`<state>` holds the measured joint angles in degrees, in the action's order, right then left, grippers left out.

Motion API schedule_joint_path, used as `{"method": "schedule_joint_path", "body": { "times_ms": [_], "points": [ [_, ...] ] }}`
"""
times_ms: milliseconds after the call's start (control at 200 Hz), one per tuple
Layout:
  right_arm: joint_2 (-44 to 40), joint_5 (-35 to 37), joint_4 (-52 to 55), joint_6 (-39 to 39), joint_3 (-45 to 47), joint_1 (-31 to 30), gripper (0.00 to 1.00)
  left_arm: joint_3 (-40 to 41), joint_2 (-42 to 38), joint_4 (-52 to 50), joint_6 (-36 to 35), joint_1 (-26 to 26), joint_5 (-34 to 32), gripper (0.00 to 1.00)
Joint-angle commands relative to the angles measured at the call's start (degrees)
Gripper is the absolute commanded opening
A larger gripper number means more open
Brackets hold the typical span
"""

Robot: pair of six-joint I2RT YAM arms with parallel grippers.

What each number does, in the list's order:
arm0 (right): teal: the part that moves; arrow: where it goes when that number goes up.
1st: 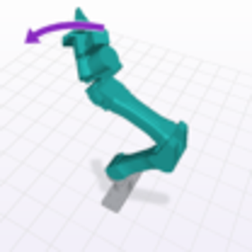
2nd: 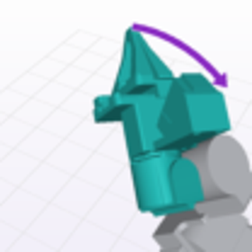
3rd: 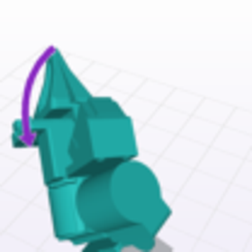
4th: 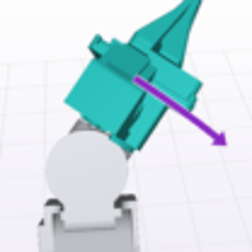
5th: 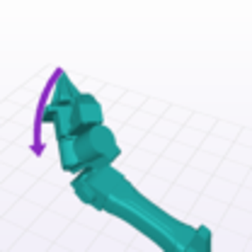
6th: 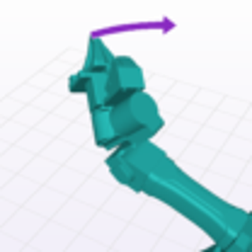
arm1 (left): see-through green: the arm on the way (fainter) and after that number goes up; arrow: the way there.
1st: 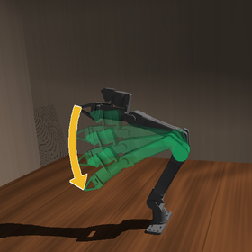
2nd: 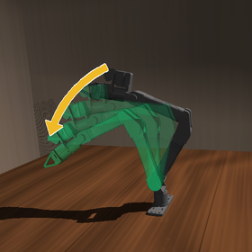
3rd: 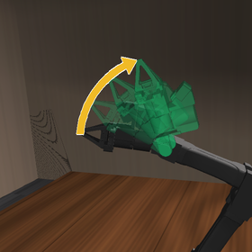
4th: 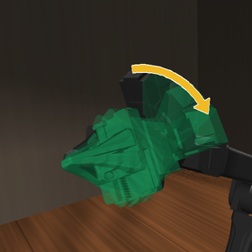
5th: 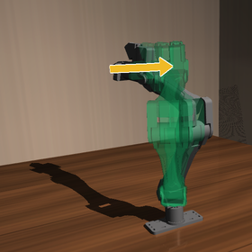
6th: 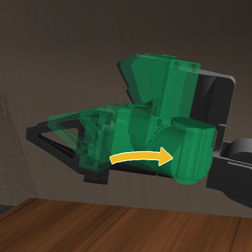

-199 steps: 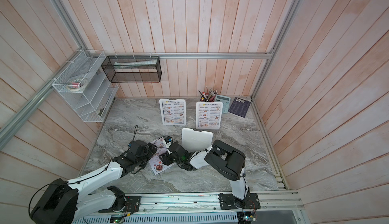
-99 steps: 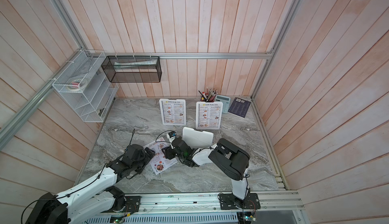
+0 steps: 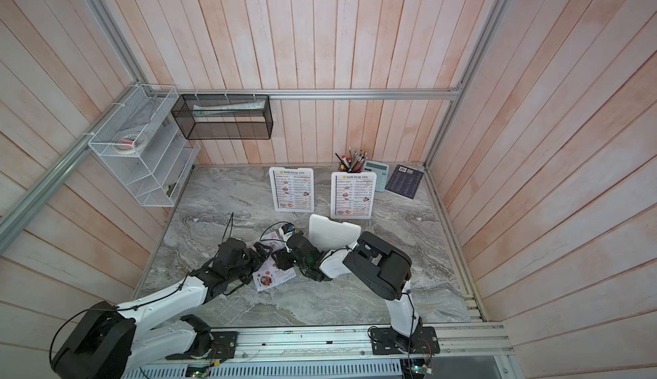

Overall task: Insert the menus into the narrow rack
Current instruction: Pick up the menu from the center of the board.

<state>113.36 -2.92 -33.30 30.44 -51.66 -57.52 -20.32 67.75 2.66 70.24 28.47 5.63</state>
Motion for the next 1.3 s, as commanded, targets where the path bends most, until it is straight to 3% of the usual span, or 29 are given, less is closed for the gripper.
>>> {"method": "schedule_joint_path", "body": {
  "times_ms": [0, 145, 325, 605, 765, 875, 970, 1295],
  "points": [
    [1.4, -1.4, 0.7, 0.9, -0.3, -0.9, 0.6, 3.7, 7.1, -7.9, -1.5, -1.0, 0.9, 1.0],
    [1.0, -1.5, -0.2, 1.1, 0.6, -1.1, 0.6, 2.7, 12.4, -5.6, -3.2, -2.3, 1.0, 1.0],
    [0.3, -0.9, -0.5, 0.9, 1.2, -1.1, 0.6, 1.8, 15.6, -5.2, -4.6, -3.9, 0.7, 0.73],
    [-1.4, 0.3, -0.3, 0.5, 2.2, -0.8, 0.6, 0.9, 11.3, -9.9, -6.3, -4.3, -3.0, 0.57],
    [-2.1, 0.0, -0.2, 0.3, 2.1, -0.8, 0.6, 0.4, 5.7, -14.1, -7.6, -4.4, -5.5, 0.26],
    [-3.2, 0.0, -0.2, 0.2, 2.3, -0.8, 0.6, 0.4, 1.5, -15.1, -9.1, -4.4, -6.0, 0.17],
    [-4.5, -0.6, -0.4, -0.1, 2.7, -0.8, 0.6, 0.3, -1.2, -14.3, -11.6, -4.3, -4.9, 0.0],
    [-14.5, 0.4, -0.9, -1.8, 6.1, -0.9, 0.6, -1.8, -13.5, -12.0, -21.5, -4.3, -4.5, 0.0]
  ]
}}
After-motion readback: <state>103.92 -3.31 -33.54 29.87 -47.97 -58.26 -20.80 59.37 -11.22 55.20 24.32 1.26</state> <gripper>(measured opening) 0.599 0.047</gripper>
